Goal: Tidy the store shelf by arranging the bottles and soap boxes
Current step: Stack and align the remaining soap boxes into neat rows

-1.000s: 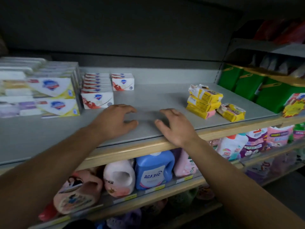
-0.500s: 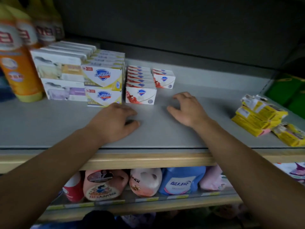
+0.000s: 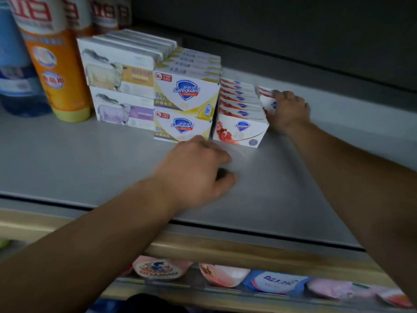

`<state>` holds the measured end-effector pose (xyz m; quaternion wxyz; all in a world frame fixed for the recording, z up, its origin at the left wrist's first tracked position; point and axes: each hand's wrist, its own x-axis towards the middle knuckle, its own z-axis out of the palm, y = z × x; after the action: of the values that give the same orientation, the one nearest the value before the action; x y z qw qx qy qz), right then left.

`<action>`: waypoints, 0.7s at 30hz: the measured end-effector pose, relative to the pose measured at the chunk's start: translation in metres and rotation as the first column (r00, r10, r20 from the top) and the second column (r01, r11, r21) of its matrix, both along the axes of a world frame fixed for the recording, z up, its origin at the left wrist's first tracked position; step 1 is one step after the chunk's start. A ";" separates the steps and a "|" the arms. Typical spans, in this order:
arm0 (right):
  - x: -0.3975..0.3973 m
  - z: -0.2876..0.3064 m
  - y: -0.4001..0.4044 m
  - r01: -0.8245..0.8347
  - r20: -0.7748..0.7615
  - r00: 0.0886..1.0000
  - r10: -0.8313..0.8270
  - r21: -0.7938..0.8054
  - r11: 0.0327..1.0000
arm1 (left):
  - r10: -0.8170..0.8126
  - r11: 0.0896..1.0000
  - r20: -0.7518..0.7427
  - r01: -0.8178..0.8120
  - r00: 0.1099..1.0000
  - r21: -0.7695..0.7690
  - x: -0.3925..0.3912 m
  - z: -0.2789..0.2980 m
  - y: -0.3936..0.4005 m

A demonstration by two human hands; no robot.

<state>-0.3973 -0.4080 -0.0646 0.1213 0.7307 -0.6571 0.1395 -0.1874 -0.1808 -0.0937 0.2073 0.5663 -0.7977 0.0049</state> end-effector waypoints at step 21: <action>-0.023 0.033 0.197 -0.171 0.379 0.878 0.294 -0.326 0.930 | -0.047 0.999 -0.289 0.050 0.956 0.001 -0.001 0.012 0.015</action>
<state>-0.4201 -0.2107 -0.0321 0.0621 0.7325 -0.5473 0.4000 -0.1882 -0.1661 -0.0817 0.3193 0.5421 -0.7725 -0.0862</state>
